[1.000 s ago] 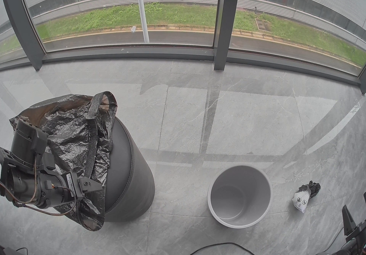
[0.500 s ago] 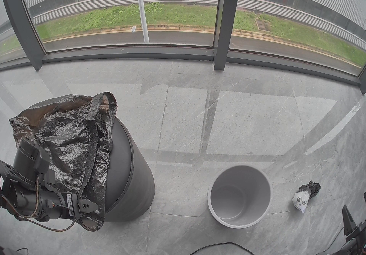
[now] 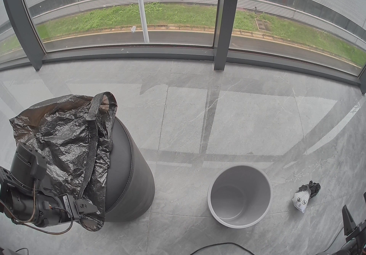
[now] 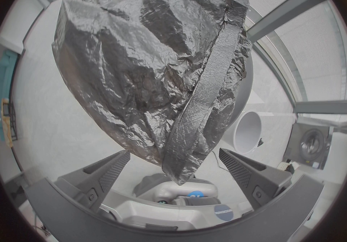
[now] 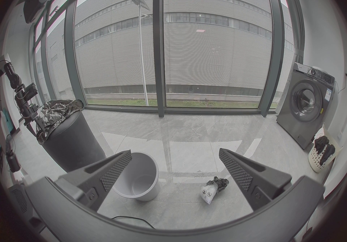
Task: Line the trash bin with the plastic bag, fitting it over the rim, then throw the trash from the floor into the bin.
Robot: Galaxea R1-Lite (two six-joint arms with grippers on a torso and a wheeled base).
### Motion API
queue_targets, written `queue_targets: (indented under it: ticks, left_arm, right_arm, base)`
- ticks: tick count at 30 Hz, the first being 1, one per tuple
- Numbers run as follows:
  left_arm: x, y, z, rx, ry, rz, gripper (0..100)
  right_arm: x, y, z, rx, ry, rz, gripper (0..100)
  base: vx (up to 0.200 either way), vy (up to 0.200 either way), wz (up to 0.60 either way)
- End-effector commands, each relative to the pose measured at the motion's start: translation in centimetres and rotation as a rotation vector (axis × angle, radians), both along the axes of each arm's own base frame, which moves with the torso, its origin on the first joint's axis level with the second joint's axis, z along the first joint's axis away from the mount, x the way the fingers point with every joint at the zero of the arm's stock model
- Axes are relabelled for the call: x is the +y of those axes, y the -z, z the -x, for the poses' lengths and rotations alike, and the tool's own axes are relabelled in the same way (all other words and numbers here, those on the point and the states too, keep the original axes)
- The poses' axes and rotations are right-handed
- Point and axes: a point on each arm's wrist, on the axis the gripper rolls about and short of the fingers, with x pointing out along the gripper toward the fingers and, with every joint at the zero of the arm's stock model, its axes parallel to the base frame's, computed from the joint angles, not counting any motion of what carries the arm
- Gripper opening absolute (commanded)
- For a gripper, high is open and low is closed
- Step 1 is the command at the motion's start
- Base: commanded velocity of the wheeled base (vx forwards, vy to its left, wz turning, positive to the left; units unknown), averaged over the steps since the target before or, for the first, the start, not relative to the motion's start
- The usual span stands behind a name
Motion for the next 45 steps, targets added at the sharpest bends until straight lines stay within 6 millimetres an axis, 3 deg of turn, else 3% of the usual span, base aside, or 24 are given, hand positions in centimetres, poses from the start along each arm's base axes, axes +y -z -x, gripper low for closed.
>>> queue_targets:
  ticks: [1,15,33,34,45]
  left_arm:
    - [-0.1,0.0,-0.2,0.01,-0.02,0.038,100]
    - [0.3,1.3,0.8,0.097,-0.139,0.128,100]
    - [-0.1,1.7,-0.2,0.02,-0.178,0.235,100]
    - [-0.1,1.7,-0.3,0.014,-0.177,0.238,0]
    - [0.0,2.6,-0.1,-0.01,-0.14,0.22,0]
  right_arm:
    - [0.0,0.5,0.0,0.003,0.0,0.0,100]
    - [0.0,0.5,0.0,0.003,0.0,-0.002,100]
    - [0.0,0.5,0.0,0.003,0.0,-0.002,100]
    - [0.0,0.5,0.0,0.003,0.0,-0.002,100]
    - [0.0,0.5,0.0,0.003,0.0,-0.002,100]
  base:
    - [0.0,0.0,0.0]
    - [0.0,0.0,0.0]
    - [0.0,0.0,0.0]
    - [0.0,0.0,0.0]
    - [0.0,0.0,0.0]
